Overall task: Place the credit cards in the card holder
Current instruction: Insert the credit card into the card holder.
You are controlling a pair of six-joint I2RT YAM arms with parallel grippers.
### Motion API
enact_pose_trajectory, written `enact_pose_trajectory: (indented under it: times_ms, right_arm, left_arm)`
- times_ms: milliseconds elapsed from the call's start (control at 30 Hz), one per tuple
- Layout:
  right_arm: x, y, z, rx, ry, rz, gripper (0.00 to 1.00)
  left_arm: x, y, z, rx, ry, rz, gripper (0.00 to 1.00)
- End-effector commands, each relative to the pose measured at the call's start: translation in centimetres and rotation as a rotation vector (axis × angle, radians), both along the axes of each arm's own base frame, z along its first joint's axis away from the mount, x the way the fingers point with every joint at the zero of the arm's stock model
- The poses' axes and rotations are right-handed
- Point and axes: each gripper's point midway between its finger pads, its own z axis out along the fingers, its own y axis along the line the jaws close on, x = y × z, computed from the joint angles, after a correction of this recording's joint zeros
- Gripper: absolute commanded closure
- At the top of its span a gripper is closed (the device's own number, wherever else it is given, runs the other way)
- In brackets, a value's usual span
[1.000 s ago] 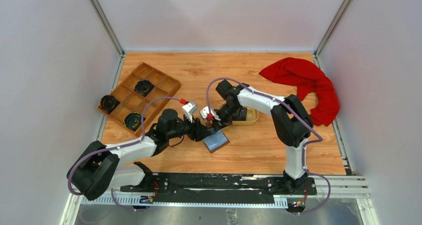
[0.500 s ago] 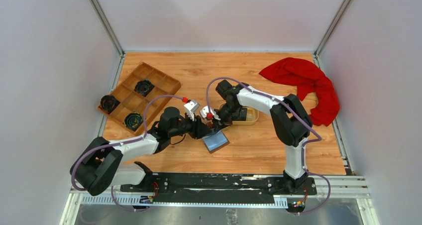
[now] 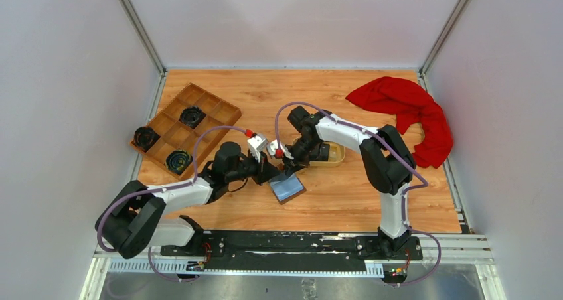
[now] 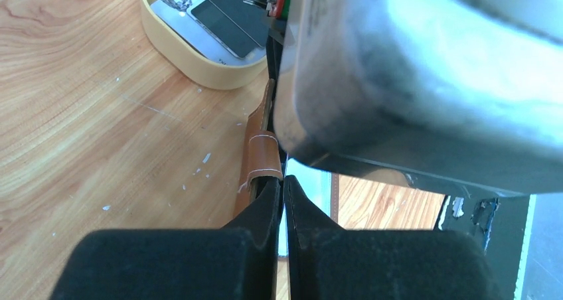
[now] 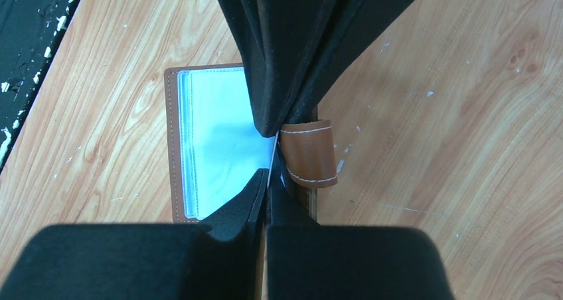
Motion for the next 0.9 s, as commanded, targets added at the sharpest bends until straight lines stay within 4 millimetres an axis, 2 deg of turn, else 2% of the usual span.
enact_pose_trajectory:
  times_ms: [0, 167, 267, 400, 600, 767, 867]
  right_arm:
    - [-1.3, -1.4, -1.7, -0.091, 0.097, -0.022, 0.95]
    - [-1.1, -1.6, -0.8, -0.084, 0.095, -0.05, 0.59]
    - [-0.9, -2.0, 0.9, -0.025, 0.084, -0.067, 0.48]
    - [-0.8, -2.5, 2.7, 0.046, 0.09, -0.084, 0.46]
    - [-0.9, -2.5, 4.3, 0.103, 0.12, -0.11, 0.55]
    - [-1.3, -2.3, 4.0, 0.128, 0.132, -0.11, 0.55]
    - [-1.9, -2.1, 2.9, 0.104, 0.123, -0.091, 0.56]
  left_arm:
    - [0.8, -0.1, 0.2, 0.023, -0.041, 0.002, 1.0]
    - [1.2, 0.7, 1.0, 0.018, -0.067, 0.06, 1.0]
    - [1.5, 1.7, 1.1, 0.015, -0.071, 0.122, 1.0]
    - [1.8, 2.9, 0.9, 0.009, -0.061, 0.186, 1.0]
    - [1.7, 3.5, -0.2, 0.013, -0.012, 0.206, 1.0]
    - [2.0, 4.3, -0.9, 0.024, 0.002, 0.245, 1.0]
    - [2.4, 5.1, -0.9, 0.031, -0.012, 0.28, 1.0]
